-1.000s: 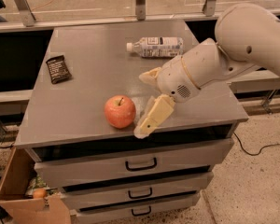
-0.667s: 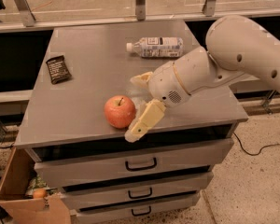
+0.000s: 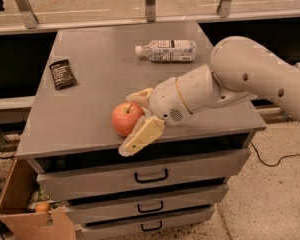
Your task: Pick apple
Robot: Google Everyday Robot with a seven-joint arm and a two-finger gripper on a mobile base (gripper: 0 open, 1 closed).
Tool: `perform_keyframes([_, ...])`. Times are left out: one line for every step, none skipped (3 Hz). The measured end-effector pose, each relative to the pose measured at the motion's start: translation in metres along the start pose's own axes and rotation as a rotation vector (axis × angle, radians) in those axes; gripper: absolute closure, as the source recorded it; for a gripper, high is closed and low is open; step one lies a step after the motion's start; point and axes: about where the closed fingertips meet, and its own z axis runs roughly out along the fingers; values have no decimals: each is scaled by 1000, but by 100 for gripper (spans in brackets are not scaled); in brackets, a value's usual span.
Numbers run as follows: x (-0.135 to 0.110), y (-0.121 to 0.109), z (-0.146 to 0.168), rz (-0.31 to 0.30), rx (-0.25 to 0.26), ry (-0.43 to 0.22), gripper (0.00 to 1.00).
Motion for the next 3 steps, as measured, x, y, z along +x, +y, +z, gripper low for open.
perform_keyframes([-2, 4, 9, 8, -6, -35, 41])
perform_keyframes([-4, 2, 9, 14, 5, -60, 62])
perform_keyframes([-7, -8, -4, 7, 39, -84, 87])
